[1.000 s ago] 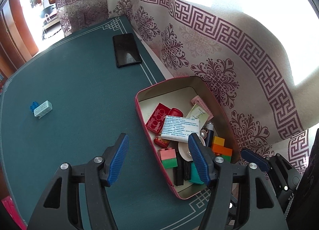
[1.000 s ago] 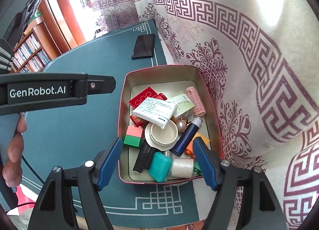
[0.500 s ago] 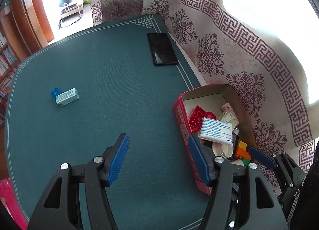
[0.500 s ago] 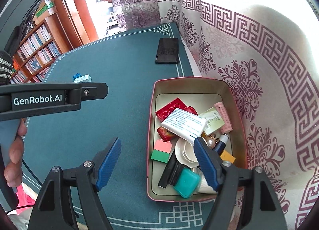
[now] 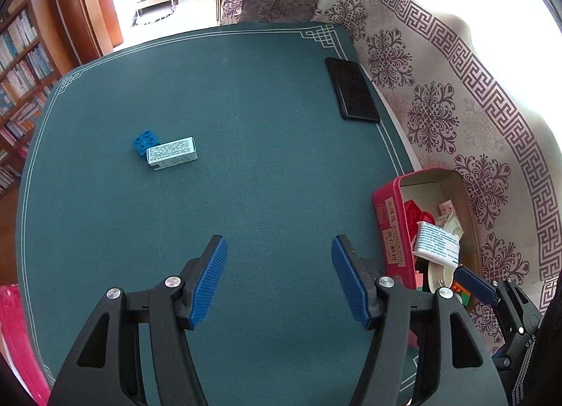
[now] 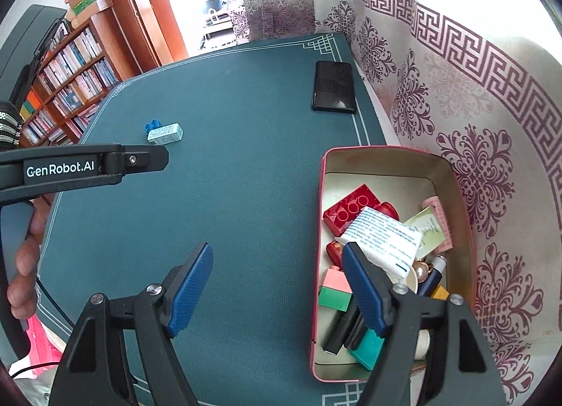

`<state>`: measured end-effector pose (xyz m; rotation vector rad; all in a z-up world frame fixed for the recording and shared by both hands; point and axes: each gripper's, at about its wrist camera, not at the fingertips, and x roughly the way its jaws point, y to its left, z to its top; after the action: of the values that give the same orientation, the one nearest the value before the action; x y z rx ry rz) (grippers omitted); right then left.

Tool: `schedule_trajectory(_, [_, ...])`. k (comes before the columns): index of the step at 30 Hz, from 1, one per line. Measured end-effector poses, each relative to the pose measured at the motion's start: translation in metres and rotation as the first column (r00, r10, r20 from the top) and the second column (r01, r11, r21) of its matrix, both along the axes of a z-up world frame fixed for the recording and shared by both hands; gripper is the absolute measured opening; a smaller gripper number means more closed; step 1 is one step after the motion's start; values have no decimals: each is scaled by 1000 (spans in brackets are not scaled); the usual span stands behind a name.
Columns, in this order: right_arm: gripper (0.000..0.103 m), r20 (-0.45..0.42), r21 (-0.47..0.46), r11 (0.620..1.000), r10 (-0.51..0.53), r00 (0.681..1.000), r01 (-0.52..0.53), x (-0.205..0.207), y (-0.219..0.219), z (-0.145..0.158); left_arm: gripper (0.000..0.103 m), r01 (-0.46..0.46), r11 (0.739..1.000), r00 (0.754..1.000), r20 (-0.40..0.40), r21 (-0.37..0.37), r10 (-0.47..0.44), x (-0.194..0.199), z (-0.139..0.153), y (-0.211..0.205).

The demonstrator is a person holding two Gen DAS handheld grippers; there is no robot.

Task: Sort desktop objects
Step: 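Move both grippers back toward the blue brick and pale blue box, then grasp the blue Lego brick with the left gripper while the right gripper grasps the pale blue box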

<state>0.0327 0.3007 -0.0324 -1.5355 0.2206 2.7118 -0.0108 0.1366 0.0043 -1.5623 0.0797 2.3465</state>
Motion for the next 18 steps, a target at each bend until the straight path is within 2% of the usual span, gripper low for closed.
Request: schedule_trajectory(18, [80, 101, -37, 997, 70, 992, -67, -74, -59, -38, 65, -170, 985, 984, 43, -19, 171, -103, -31, -106])
